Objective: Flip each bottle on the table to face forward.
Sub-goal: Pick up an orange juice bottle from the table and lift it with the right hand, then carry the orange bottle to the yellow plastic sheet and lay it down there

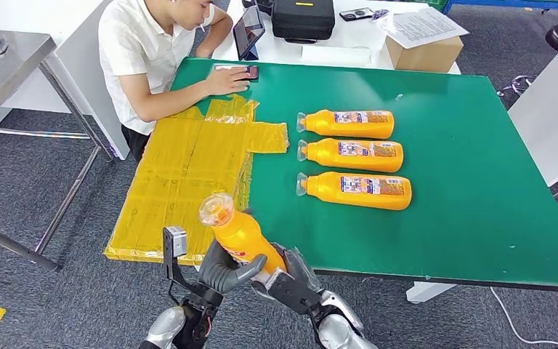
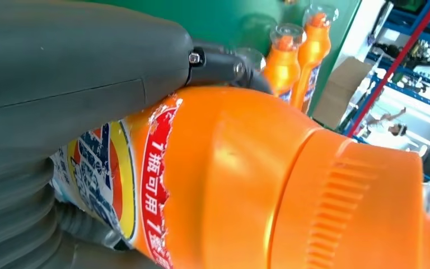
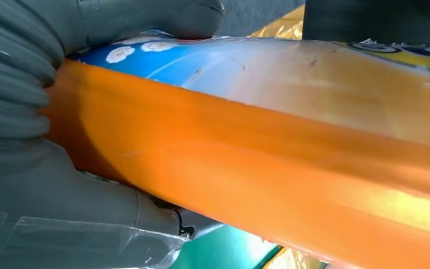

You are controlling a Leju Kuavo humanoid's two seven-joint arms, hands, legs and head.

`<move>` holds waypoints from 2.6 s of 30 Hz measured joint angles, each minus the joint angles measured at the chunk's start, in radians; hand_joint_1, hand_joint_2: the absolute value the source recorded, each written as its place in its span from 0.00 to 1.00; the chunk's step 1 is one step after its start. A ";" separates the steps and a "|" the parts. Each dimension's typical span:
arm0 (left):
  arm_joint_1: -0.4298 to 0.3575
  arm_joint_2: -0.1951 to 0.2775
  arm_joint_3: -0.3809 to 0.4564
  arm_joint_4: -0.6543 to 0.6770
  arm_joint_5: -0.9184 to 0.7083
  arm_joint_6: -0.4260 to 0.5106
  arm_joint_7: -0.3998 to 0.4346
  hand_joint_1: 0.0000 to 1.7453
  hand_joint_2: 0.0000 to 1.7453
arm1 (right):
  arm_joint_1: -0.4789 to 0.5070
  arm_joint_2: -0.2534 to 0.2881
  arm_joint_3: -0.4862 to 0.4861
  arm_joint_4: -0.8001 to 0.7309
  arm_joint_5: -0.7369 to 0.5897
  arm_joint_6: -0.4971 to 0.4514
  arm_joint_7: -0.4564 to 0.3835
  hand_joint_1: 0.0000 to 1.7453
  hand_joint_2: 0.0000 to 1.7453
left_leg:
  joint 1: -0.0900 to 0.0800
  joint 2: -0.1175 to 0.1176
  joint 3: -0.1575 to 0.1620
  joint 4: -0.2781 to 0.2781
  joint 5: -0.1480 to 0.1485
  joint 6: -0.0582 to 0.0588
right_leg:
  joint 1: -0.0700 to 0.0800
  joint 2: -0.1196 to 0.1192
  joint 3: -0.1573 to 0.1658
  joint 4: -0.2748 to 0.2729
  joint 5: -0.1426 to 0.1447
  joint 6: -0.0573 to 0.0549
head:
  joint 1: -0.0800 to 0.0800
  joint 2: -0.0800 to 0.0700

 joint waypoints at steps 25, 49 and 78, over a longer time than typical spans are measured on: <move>-0.001 0.012 0.098 -0.031 -0.095 0.292 -0.054 1.00 1.00 | 0.052 0.033 0.028 -0.018 0.351 -0.511 0.068 0.00 0.00 | 0.000 0.000 0.000 0.000 0.000 0.000 | 0.000 0.000 -0.001 0.000 0.000 0.000 | 0.000 0.000; -0.215 0.112 0.137 0.106 -1.257 0.367 0.073 1.00 1.00 | 0.312 0.204 -0.513 -0.667 0.229 -0.562 -0.199 0.00 0.50 | 0.000 -0.007 -0.012 0.000 0.014 -0.001 | 0.000 -0.007 -0.011 0.000 0.010 0.000 | 0.000 0.000; -0.519 0.116 0.118 0.516 -1.124 0.046 -0.003 0.00 1.00 | 0.229 0.081 -0.291 -0.494 -0.048 -0.562 -0.200 0.00 1.00 | 0.000 -0.008 -0.007 0.000 0.014 -0.001 | 0.000 -0.007 -0.006 0.002 0.010 0.000 | 0.000 0.000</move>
